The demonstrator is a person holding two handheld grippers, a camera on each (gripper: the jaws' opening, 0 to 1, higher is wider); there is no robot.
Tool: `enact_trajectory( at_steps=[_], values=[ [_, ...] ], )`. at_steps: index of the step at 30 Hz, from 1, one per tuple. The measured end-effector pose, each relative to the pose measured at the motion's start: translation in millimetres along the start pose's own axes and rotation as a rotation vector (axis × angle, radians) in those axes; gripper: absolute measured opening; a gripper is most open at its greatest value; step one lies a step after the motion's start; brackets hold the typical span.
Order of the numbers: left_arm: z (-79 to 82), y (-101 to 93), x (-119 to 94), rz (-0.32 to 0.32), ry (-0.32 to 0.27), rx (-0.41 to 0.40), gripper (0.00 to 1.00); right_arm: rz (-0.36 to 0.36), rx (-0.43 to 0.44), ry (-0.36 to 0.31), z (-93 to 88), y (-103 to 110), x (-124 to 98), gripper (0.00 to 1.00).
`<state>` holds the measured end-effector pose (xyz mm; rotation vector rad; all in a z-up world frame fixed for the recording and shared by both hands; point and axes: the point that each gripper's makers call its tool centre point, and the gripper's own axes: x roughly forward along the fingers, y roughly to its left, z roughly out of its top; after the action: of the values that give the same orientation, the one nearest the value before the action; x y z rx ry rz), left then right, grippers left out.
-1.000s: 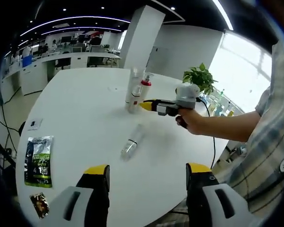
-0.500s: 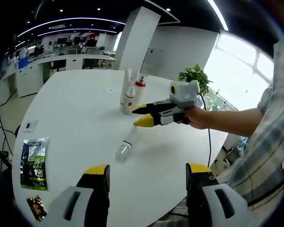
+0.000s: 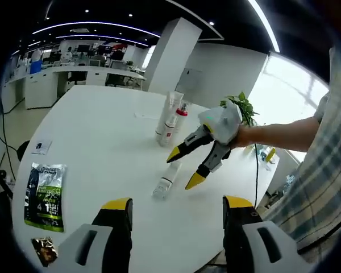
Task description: Arrange the skincare products in the storage area until every visible bottle or jar stands upright without overlapping.
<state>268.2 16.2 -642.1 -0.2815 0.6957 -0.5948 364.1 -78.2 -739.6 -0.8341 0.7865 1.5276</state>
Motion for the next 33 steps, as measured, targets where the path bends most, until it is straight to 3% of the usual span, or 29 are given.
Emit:
enact_trajectory(
  at_steps=[5,13,17,19,25,30,33],
  values=[
    [-0.6,10.0,-3.6,-0.016,-0.023,-0.015,0.65,0.011,0.007,0.066,1.6,-11.0,6.7,0.46],
    [-3.9,24.2,-9.2,-0.056,-0.038,-0.029,0.61,0.037,-0.011,0.187,-9.0,-6.2,15.3,0.31],
    [-0.6,33.0,-12.3,-0.082,-0.068,-0.046,0.61,0.005,0.008,0.302,-21.9,-2.7,15.7,0.21],
    [-1.2,36.9,-10.9,-0.097,-0.067,-0.048,0.61,0.003,-0.015,0.290,-15.7,0.7,18.6,0.19],
    [8.0,43.5,-10.7,-0.120,-0.069,-0.039,0.60,-0.040,0.110,0.266,-7.1,5.2,21.6,0.18],
    [15.5,45.5,-3.7,-0.127,-0.070,-0.038,0.60,-0.068,0.254,0.144,7.2,5.7,21.0,0.18],
    [21.5,42.5,1.2,-0.134,-0.080,-0.041,0.60,-0.091,0.320,0.065,17.7,8.4,9.1,0.18]
  ],
)
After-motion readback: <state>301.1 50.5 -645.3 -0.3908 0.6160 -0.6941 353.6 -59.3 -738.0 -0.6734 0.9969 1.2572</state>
